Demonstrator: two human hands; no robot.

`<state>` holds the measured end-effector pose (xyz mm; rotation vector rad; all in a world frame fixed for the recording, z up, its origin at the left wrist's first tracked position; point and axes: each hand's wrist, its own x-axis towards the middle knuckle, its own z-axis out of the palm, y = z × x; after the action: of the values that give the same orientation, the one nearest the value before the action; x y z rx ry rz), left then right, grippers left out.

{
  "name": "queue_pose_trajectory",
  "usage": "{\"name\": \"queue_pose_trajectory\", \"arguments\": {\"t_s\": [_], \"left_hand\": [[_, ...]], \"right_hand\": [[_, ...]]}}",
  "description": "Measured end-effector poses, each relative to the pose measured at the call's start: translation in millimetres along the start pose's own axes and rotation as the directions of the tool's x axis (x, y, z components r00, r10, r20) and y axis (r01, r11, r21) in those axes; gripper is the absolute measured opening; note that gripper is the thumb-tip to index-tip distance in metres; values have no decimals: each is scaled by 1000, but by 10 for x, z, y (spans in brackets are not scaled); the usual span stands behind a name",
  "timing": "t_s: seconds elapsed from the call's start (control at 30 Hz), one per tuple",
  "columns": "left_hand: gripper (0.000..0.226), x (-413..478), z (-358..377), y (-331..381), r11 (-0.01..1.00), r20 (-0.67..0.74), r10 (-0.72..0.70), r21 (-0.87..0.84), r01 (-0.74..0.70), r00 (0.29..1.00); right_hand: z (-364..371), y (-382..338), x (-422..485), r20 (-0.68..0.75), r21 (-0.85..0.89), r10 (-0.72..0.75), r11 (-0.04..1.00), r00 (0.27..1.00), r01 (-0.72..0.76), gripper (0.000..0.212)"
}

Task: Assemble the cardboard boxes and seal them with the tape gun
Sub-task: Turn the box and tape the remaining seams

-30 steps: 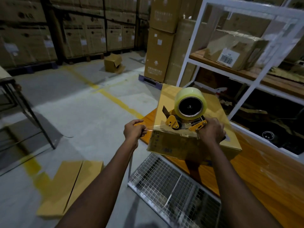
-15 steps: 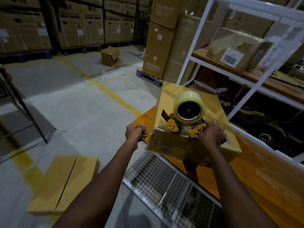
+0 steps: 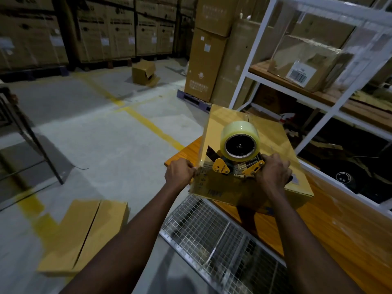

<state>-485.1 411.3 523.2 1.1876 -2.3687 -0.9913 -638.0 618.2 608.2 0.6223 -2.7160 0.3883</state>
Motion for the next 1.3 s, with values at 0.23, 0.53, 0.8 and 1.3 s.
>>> {"name": "queue_pose_trajectory", "arguments": {"t_s": [0.23,0.53,0.8,1.3], "left_hand": [[51,-34,-51,-92,990,48,-13,139,6,999],[59,-453,29,0,901,-106,188,-378,-214,976],[46,-511,188,-233,984,28,151,-100,-147,988],[86,-146,-88,-73,643,207,581,476,-600,787]], "right_hand": [[-29,3,-24,-6,17,-1,1000,1000,1,26],[-16,13,-37,-20,-11,-11,1000,1000,11,19],[-4,20,-62,-22,3,-18,1000,1000,18,16],[70,76,-78,16,-34,-17,999,1000,18,24]]}}
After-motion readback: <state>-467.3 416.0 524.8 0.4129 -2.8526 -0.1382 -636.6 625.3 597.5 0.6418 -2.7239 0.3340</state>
